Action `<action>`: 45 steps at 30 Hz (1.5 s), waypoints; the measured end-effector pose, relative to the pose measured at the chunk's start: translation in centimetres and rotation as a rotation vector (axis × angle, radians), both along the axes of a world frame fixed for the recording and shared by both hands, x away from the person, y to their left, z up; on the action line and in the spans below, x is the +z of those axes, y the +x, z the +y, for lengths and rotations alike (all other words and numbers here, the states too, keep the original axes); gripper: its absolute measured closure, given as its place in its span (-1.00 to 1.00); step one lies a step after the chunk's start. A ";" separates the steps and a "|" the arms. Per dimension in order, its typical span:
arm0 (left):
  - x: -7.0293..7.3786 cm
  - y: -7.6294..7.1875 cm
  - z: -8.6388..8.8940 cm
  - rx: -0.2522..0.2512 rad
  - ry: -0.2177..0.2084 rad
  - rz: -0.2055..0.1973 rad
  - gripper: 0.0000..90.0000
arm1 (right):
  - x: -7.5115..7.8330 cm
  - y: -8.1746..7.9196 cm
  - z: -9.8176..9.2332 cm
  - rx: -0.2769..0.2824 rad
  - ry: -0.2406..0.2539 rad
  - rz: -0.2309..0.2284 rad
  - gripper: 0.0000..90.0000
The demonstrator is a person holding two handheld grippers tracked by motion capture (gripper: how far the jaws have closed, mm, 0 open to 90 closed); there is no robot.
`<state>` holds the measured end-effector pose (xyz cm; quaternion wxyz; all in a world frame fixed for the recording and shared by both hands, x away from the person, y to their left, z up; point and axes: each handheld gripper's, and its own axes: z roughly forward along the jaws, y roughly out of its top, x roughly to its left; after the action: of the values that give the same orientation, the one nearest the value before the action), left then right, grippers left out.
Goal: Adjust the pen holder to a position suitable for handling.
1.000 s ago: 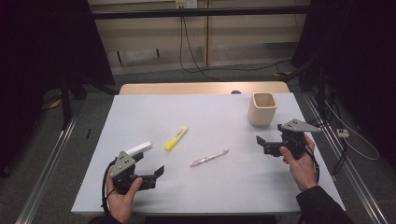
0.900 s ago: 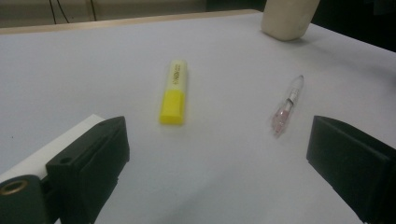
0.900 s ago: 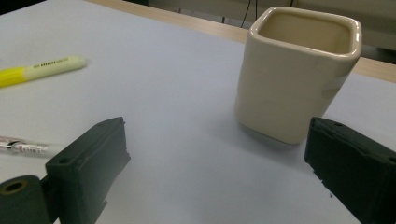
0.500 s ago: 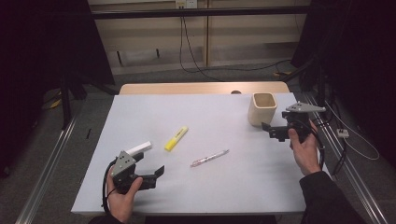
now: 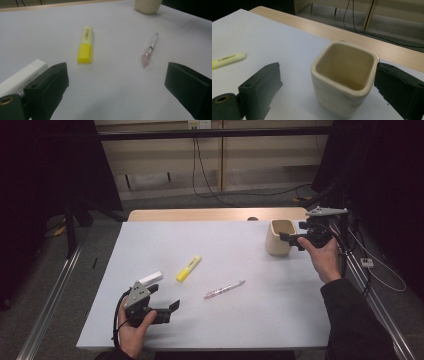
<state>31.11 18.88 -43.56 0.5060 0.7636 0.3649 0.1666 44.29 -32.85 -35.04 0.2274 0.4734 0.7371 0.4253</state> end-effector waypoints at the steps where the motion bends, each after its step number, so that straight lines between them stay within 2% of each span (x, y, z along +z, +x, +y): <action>1: 0.0 -0.1 0.1 0.005 -0.002 0.000 -0.89 | 0.1 0.3 0.0 0.006 0.000 0.003 -0.82; 2: 0.0 -0.1 0.2 0.009 -0.006 0.004 -0.89 | 0.2 0.6 -0.1 0.012 0.008 0.010 -0.82; 4: 0.1 -0.2 0.3 0.015 -0.020 0.011 -0.89 | 0.4 1.1 -0.1 0.007 -0.006 0.021 -0.79; 7: 0.1 -0.3 0.4 0.020 -0.015 0.003 -0.89 | 0.6 1.7 -0.5 0.006 -0.009 0.036 -0.76; 14: -0.2 -0.1 0.5 0.025 -0.010 0.018 -0.89 | 1.0 3.7 -1.9 0.004 -0.001 0.067 -0.67; 17: -0.2 0.0 0.3 0.018 -0.007 0.022 -0.89 | 1.1 5.0 -2.2 0.011 -0.023 0.094 -0.65; 18: -0.2 0.0 0.3 0.014 -0.006 0.023 -0.89 | 1.1 5.8 -2.2 0.017 -0.053 0.110 -0.60; 20: -0.3 0.0 0.3 0.011 -0.001 0.026 -0.89 | 1.0 6.2 -2.2 0.023 -0.063 0.122 -0.60; 23: -0.4 0.0 0.4 0.012 0.002 0.030 -0.89 | 0.5 7.1 -2.5 0.035 -0.070 0.138 -0.53; 24: -0.4 -0.1 0.4 0.013 0.003 0.030 -0.88 | 0.0 7.7 -2.7 0.045 -0.076 0.162 -0.50; 28: -0.4 -0.2 0.4 0.015 0.003 0.033 -0.88 | -0.4 8.5 -2.9 0.057 -0.085 0.181 -0.40; 31: -0.5 -0.2 0.3 0.014 0.005 0.032 -0.89 | -0.8 9.2 -2.7 0.082 -0.098 0.179 -0.34; 35: -0.5 -0.1 0.1 0.002 0.013 0.037 -0.89 | -1.7 9.6 -2.6 0.101 -0.118 0.198 -0.28; 36: -0.5 -0.1 0.1 0.000 0.014 0.037 -0.89 | -2.1 9.8 -2.6 0.111 -0.112 0.207 -0.18; 38: -0.5 -0.1 0.1 -0.003 0.015 0.037 -0.88 | -2.6 10.1 -2.7 0.119 -0.119 0.220 -0.13; 40: -0.6 0.0 0.2 -0.002 0.014 0.038 -0.89 | -3.0 10.3 -2.8 0.109 -0.122 0.232 -0.10; 45: -0.7 0.0 0.0 -0.015 0.018 0.045 -0.89 | -3.3 10.6 -3.3 0.108 -0.112 0.230 0.04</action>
<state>31.14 18.89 -44.22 0.4920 0.7744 0.3688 0.1491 54.86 -36.18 -38.38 0.1443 0.4651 0.8054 0.3381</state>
